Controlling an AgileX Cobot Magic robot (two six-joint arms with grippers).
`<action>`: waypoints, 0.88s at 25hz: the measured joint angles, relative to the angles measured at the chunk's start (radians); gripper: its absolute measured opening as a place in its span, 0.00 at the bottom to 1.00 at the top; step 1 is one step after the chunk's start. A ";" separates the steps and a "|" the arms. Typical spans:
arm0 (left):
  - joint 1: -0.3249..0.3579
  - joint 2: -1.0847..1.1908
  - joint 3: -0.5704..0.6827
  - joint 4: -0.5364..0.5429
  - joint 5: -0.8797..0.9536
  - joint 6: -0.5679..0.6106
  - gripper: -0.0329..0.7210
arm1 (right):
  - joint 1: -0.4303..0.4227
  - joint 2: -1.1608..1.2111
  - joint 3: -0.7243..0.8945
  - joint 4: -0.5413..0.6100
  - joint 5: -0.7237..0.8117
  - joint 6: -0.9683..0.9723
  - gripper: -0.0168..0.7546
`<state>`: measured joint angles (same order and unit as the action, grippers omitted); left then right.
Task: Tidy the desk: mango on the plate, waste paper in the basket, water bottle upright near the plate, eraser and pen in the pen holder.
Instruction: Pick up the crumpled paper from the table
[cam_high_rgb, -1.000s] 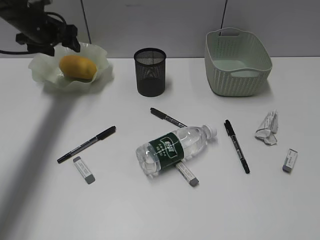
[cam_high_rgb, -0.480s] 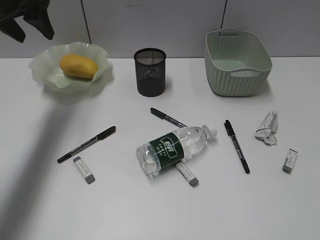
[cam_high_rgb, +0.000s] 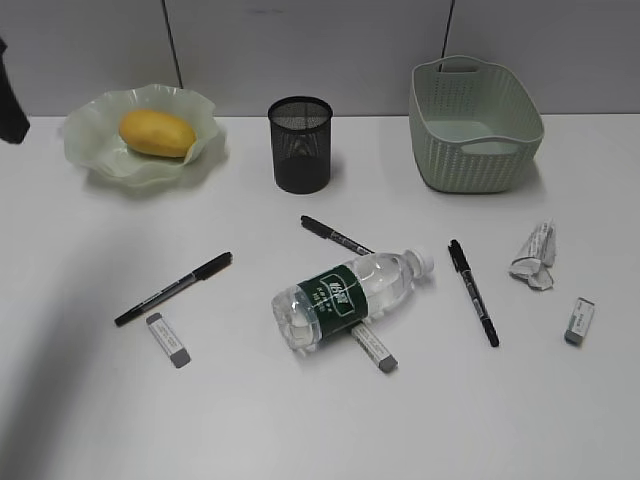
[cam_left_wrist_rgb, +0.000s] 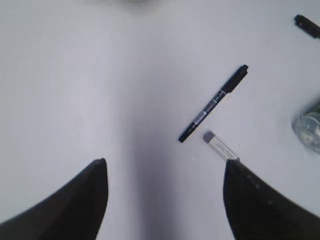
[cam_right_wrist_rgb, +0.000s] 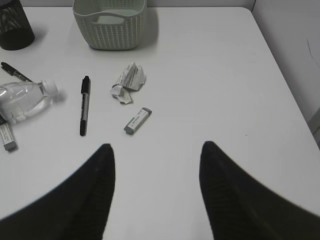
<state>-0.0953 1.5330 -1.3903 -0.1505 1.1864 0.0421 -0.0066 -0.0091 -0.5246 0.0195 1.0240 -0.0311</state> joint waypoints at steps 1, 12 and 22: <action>0.000 -0.046 0.053 0.000 -0.024 0.001 0.76 | 0.000 0.000 0.000 0.000 0.000 0.000 0.59; 0.000 -0.636 0.587 -0.032 -0.374 0.002 0.75 | 0.000 0.001 0.000 0.000 0.000 0.000 0.59; 0.000 -1.184 0.774 -0.021 -0.265 0.003 0.73 | 0.000 0.094 0.000 -0.001 -0.007 0.000 0.59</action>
<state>-0.0953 0.3491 -0.6161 -0.1712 0.9213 0.0453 -0.0066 0.0848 -0.5246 0.0186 1.0174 -0.0311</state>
